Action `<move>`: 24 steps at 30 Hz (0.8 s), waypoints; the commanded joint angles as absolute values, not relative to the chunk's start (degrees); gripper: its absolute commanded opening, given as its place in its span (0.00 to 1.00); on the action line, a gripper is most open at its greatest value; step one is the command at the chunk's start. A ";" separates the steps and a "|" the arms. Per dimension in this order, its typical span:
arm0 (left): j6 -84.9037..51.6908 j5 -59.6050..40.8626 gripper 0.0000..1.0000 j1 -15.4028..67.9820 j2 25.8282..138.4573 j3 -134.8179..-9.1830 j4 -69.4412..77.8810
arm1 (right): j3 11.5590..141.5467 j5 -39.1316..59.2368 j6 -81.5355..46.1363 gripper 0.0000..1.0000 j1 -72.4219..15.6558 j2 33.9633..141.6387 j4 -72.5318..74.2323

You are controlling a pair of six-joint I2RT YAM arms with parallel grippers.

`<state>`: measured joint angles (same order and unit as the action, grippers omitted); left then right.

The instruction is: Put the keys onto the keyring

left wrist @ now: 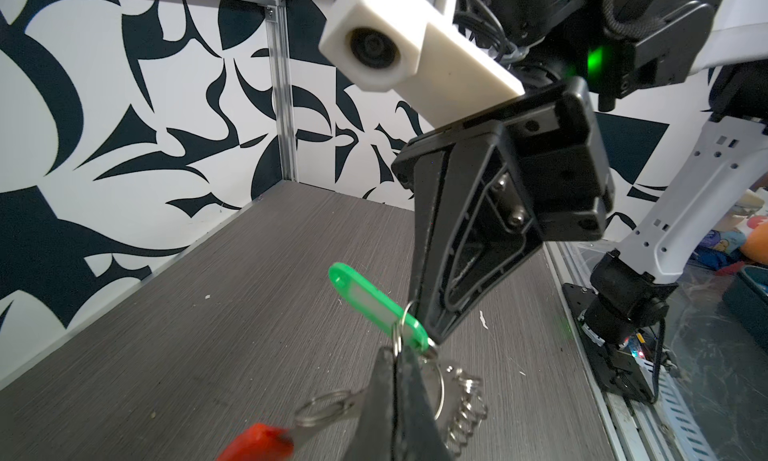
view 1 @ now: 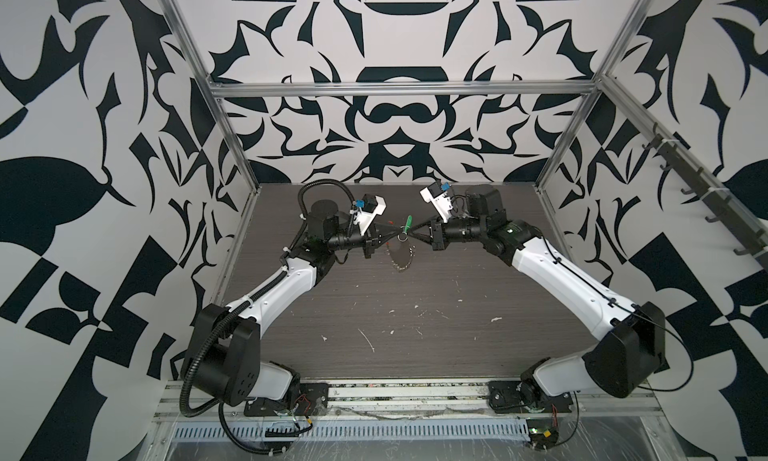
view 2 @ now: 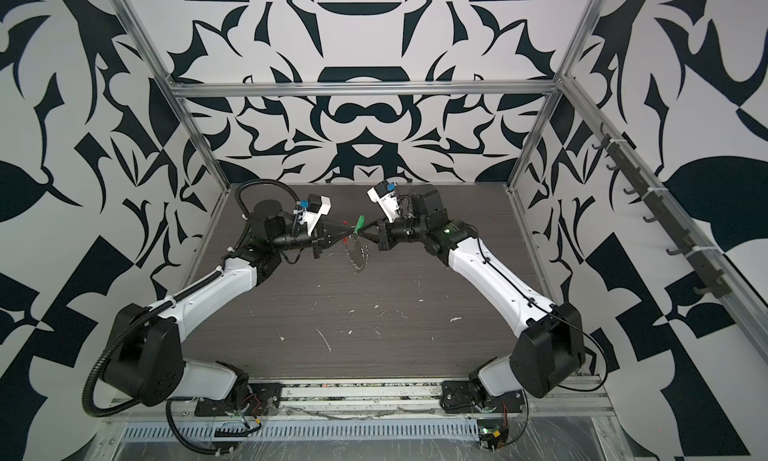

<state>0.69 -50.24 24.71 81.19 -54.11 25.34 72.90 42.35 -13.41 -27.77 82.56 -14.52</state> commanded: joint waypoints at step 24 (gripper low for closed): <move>3.67 -52.38 0.00 24.90 79.90 -56.73 24.70 | 72.58 42.96 -14.50 0.00 -26.87 77.96 -11.07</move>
